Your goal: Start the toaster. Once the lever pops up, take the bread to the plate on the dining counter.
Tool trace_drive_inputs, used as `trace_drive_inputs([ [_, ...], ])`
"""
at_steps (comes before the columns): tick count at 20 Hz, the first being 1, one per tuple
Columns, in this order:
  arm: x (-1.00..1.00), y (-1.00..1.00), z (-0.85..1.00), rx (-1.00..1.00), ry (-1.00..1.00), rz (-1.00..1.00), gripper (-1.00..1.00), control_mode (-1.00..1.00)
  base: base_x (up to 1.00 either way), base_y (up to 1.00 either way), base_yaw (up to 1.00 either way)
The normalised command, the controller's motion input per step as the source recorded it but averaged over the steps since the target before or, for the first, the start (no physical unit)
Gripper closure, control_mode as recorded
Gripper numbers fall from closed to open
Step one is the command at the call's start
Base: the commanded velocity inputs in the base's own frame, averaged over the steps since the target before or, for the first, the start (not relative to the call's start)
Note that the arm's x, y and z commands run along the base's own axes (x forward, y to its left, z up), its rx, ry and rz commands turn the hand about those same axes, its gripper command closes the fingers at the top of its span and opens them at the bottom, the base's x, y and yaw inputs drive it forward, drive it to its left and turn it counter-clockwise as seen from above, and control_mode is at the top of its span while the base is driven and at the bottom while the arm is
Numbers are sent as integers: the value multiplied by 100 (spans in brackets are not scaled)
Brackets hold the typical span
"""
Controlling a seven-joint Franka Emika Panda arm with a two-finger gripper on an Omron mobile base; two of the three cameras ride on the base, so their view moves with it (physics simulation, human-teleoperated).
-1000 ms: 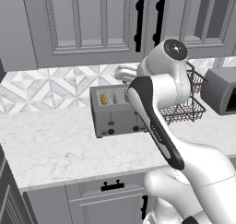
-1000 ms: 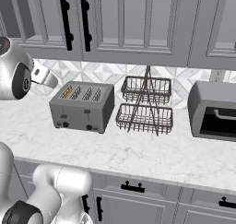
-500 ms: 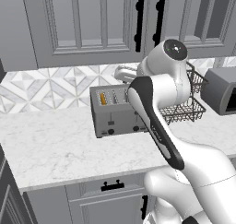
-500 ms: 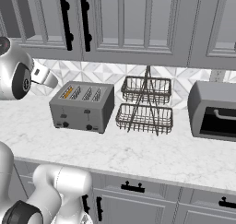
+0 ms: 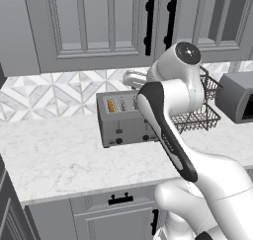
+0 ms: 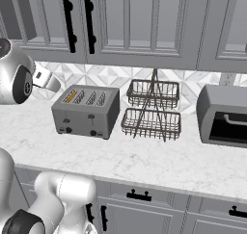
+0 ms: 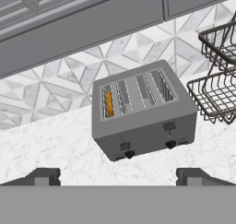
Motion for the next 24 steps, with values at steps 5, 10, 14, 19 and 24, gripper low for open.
trace_drive_inputs([
  [5,0,0,0,0,0,0,-100,-100,0,0,0],
  [10,0,0,0,0,0,0,-100,-100,0,0,0],
  [14,0,0,0,0,0,0,-100,-100,0,0,0],
  [19,0,0,0,0,0,0,-100,-100,0,0,0],
  [24,0,0,0,0,0,0,-100,-100,0,0,0],
])
